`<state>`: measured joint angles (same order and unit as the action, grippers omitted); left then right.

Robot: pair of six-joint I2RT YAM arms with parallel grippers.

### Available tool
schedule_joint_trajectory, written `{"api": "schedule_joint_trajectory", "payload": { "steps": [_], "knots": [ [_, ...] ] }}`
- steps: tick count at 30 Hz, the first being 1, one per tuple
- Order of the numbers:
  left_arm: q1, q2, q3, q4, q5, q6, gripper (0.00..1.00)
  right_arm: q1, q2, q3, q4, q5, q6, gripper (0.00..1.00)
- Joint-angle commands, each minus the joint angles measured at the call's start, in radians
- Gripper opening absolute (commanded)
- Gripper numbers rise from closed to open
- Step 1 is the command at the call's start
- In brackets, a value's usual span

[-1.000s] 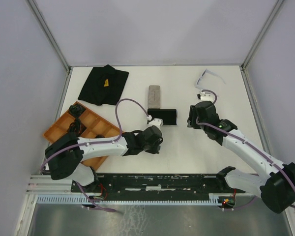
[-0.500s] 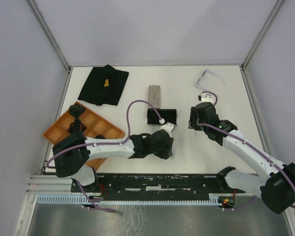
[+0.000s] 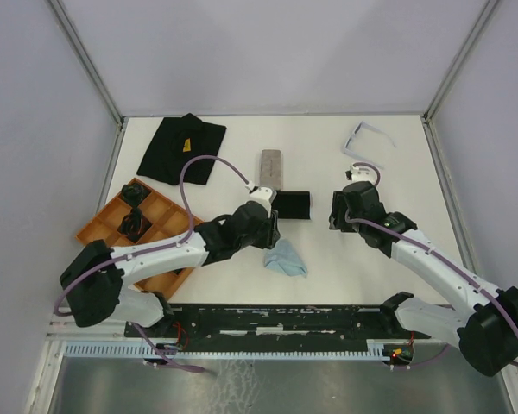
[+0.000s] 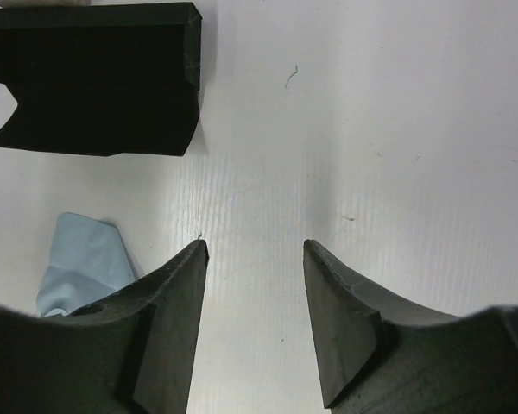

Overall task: Organize the sunglasses
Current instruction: Move the glasses cleaning cloth to the center of the board.

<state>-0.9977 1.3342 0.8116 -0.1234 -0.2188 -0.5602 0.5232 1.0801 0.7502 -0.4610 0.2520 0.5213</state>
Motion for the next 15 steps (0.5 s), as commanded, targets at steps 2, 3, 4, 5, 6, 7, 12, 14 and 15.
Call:
{"api": "schedule_joint_trajectory", "payload": {
  "steps": [2,3,4,5,6,7,12,14,15],
  "knots": [
    [0.07,0.141,0.045,0.024,0.016,0.154,0.41,-0.001,0.001,-0.005,0.022,-0.023,-0.016,0.57],
    [0.082,0.158,0.05,0.025,0.03,0.164,0.4,-0.001,0.004,-0.004,0.022,-0.025,-0.018,0.57],
    [0.092,0.169,0.055,0.024,0.037,0.172,0.4,0.0,0.006,-0.002,0.02,-0.025,-0.02,0.57],
    [0.099,0.18,0.057,0.025,0.045,0.18,0.4,-0.001,0.007,-0.002,0.017,-0.025,-0.023,0.57],
    [0.103,0.19,0.06,0.022,0.049,0.188,0.4,-0.001,0.006,-0.001,0.016,-0.023,-0.024,0.58],
    [0.106,0.202,0.064,0.014,0.048,0.197,0.41,-0.001,0.006,-0.002,0.015,-0.021,-0.026,0.58],
    [0.105,0.258,0.07,0.018,0.051,0.224,0.46,-0.001,0.009,-0.005,0.015,-0.02,-0.026,0.58],
    [0.105,0.274,0.08,0.028,0.06,0.231,0.47,-0.001,0.01,-0.005,0.015,-0.017,-0.026,0.58],
    [0.105,0.282,0.086,0.032,0.068,0.233,0.47,0.0,0.01,-0.005,0.015,-0.017,-0.027,0.58]
  ]
}}
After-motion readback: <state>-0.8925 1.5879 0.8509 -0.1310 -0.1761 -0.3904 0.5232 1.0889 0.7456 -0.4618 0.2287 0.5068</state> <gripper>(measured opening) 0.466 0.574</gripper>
